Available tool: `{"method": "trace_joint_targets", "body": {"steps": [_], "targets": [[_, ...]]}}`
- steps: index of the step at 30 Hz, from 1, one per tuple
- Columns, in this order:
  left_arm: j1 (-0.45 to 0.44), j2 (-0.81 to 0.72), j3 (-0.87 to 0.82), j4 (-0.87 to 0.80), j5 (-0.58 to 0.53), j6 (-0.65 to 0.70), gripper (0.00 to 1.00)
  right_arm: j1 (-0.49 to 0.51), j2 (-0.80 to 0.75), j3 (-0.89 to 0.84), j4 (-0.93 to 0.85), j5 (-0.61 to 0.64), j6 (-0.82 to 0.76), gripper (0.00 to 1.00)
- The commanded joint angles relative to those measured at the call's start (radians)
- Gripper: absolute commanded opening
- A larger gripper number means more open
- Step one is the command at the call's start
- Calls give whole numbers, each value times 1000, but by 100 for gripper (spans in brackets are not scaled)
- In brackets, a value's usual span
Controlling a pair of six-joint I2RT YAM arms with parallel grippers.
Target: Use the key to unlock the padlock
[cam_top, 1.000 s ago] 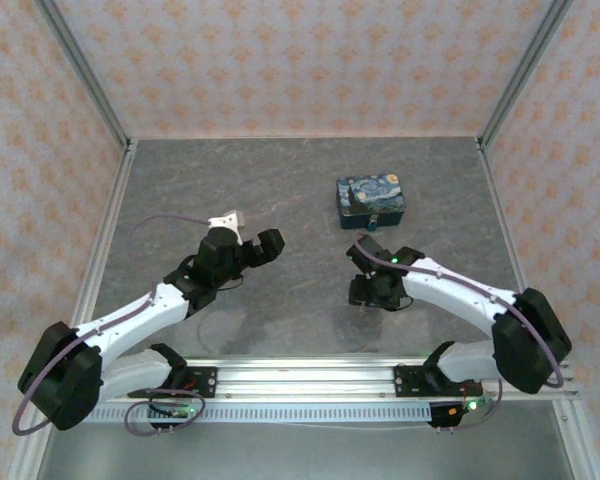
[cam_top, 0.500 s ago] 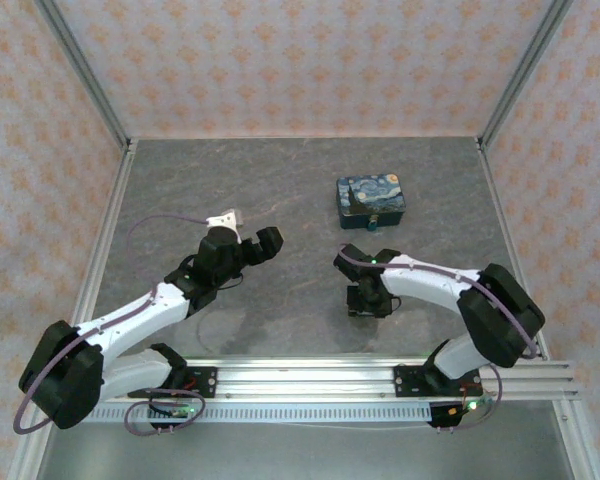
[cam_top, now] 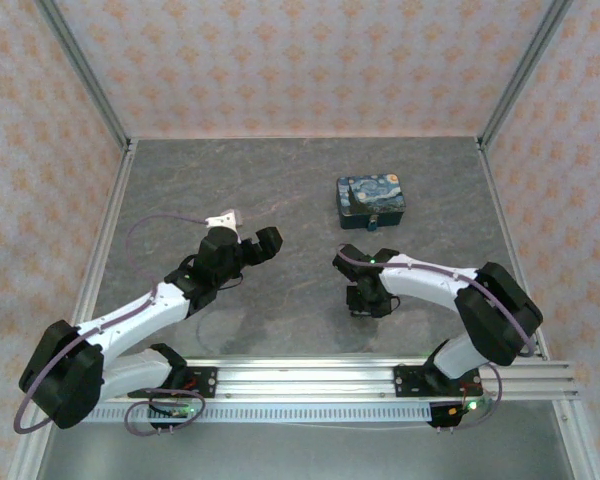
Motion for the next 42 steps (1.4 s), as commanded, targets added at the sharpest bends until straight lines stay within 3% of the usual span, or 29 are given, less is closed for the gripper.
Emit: {"method": "trace_joint_targets", "body": {"steps": [1, 31, 38, 42], "targets": [[-8, 5, 23, -15, -17, 11, 100, 8, 5, 17, -32, 29, -2, 24], [-8, -8, 57, -52, -28, 20, 100, 8, -70, -9, -8, 56, 16, 0], [-6, -9, 66, -34, 0, -91, 100, 9, -143, -14, 49, 64, 26, 0], [0, 24, 80, -13, 80, -181, 100, 9, -188, -4, 102, 76, 11, 0]]}}
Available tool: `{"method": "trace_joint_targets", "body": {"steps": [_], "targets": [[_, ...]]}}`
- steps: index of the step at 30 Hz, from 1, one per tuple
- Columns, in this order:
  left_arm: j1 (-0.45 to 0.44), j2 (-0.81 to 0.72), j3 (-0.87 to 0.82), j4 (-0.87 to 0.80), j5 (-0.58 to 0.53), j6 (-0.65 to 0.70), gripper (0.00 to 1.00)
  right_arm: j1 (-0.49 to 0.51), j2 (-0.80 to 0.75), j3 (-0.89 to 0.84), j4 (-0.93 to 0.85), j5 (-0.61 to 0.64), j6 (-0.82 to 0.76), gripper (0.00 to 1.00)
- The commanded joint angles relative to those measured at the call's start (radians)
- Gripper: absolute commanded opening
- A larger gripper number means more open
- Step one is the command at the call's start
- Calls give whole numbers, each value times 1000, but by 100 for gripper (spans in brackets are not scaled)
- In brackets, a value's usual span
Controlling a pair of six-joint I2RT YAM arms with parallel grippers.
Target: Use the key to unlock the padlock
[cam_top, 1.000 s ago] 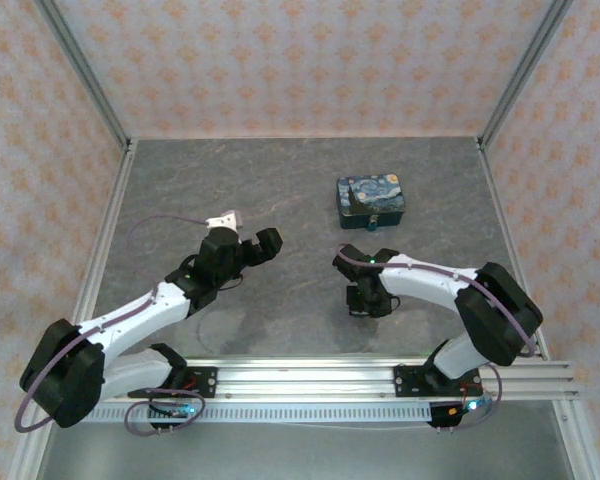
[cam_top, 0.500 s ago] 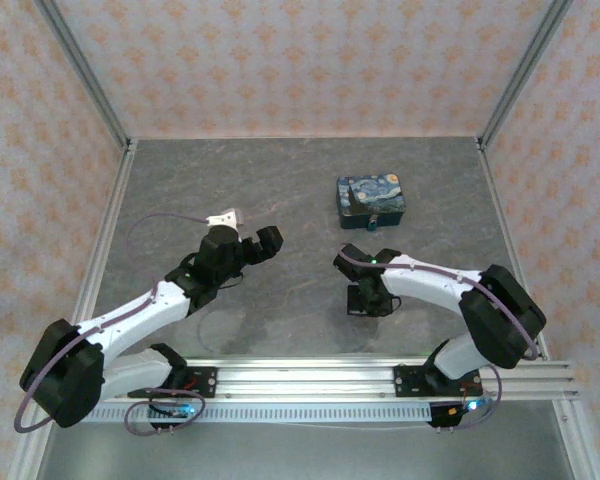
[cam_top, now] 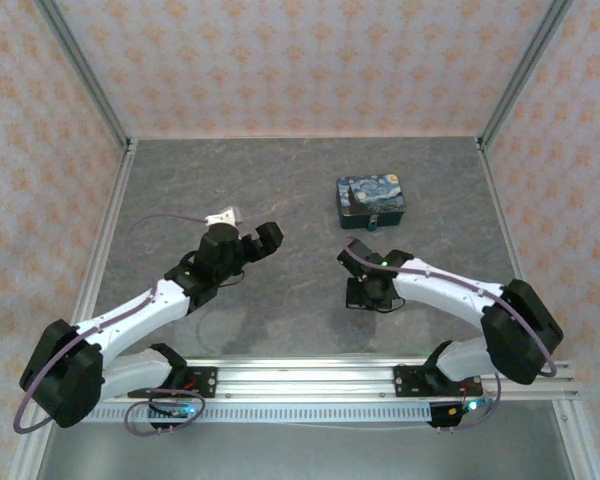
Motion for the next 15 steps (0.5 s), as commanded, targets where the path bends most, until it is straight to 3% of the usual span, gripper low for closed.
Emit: {"method": "trace_joint_targets", "body": {"steps": [1, 8, 15], "targets": [[0, 28, 43, 30, 82, -107, 100, 6, -48, 7, 65, 44, -5, 0], [2, 103, 112, 119, 270, -178, 96, 6, -160, 16, 272, 103, -104, 0], [-37, 113, 194, 86, 344, -44, 82, 5, -295, -37, 547, 135, -239, 0]]}}
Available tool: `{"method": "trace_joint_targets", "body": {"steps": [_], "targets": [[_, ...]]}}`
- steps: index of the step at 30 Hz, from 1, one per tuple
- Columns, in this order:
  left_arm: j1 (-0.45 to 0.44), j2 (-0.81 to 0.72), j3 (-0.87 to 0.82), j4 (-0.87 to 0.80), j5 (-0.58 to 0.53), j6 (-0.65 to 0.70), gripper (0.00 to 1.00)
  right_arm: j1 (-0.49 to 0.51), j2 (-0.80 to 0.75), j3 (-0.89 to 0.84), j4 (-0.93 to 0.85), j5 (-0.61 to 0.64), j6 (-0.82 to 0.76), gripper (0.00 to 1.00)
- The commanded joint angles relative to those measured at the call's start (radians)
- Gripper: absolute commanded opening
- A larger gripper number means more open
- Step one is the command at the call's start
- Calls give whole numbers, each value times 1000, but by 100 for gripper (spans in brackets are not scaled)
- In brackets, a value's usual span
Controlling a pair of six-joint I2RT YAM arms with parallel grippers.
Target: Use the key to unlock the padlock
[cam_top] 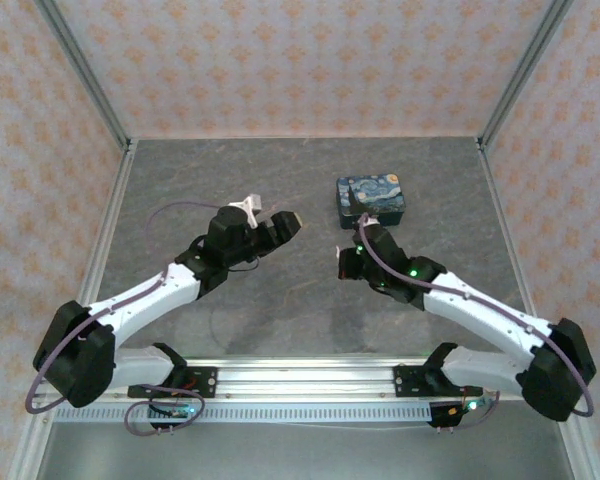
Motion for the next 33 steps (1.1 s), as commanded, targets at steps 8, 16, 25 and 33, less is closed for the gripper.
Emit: {"method": "trace_joint_targets", "body": {"steps": [8, 16, 25, 33], "targets": [[-74, 10, 79, 68, 93, 124, 68, 6, -65, -18, 234, -33, -169, 0], [-116, 68, 119, 97, 102, 123, 58, 6, -58, -9, 243, -88, -188, 0], [-119, 81, 124, 94, 76, 121, 47, 7, -57, -9, 243, -132, -185, 0], [-120, 81, 125, 86, 69, 124, 38, 8, -55, -11, 249, -161, -188, 0]]}}
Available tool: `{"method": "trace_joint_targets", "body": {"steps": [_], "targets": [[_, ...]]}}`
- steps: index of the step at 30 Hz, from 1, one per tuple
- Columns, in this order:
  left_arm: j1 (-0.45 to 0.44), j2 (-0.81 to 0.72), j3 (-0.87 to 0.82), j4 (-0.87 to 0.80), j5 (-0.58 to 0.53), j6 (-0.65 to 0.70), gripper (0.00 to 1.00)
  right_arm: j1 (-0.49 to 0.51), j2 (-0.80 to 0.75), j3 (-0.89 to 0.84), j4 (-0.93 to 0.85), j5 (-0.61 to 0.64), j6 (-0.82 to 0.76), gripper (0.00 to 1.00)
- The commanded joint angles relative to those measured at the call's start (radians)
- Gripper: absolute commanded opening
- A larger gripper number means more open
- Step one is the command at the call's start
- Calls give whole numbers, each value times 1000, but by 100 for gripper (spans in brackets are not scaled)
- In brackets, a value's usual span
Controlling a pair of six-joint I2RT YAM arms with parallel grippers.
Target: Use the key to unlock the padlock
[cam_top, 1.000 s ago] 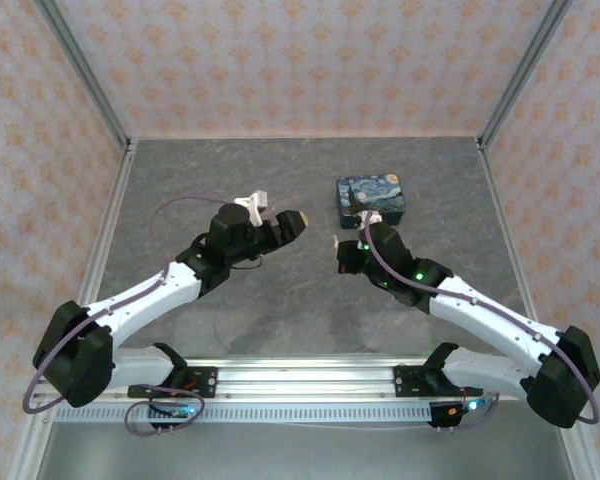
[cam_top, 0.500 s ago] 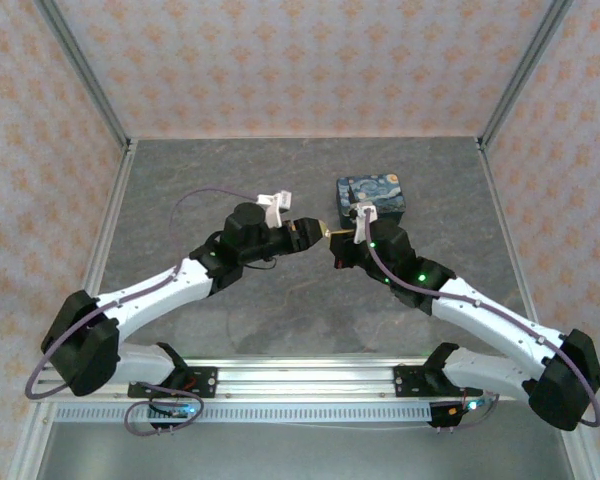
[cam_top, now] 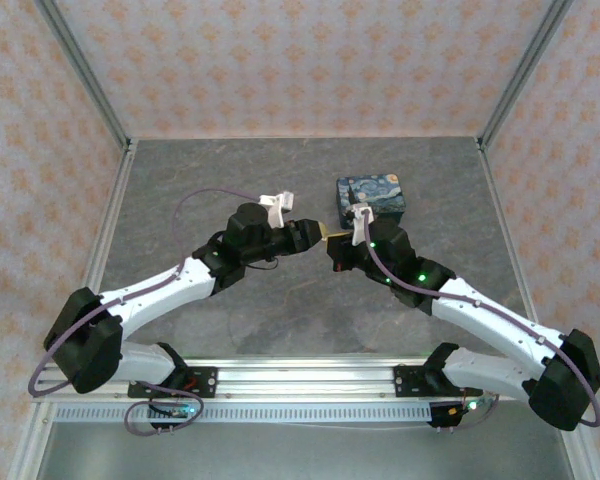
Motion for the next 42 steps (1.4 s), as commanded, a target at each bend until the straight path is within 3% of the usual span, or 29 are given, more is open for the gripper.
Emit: {"method": "trace_joint_targets", "body": {"steps": [1, 9, 18, 21, 30, 37, 42], "targets": [[-5, -1, 30, 21, -17, 22, 37, 8, -8, -6, 34, -26, -18, 0], [-5, -8, 30, 7, -26, 29, 26, 9, -9, -11, 44, -50, -19, 0], [-5, -54, 24, -10, -60, 63, 0, 1, -41, 2, -33, -54, -41, 2], [-5, -86, 28, -13, -75, 92, 0, -47, -79, -11, -11, -110, -20, 12], [-5, -153, 156, -71, -38, 249, 0, -255, -124, 28, 220, -472, 109, 35], [-5, -183, 238, -103, 6, 322, 0, -260, -83, 110, 371, -652, 211, 49], [-5, -175, 260, -84, 35, 347, 0, -243, -49, 132, 420, -660, 242, 51]]}}
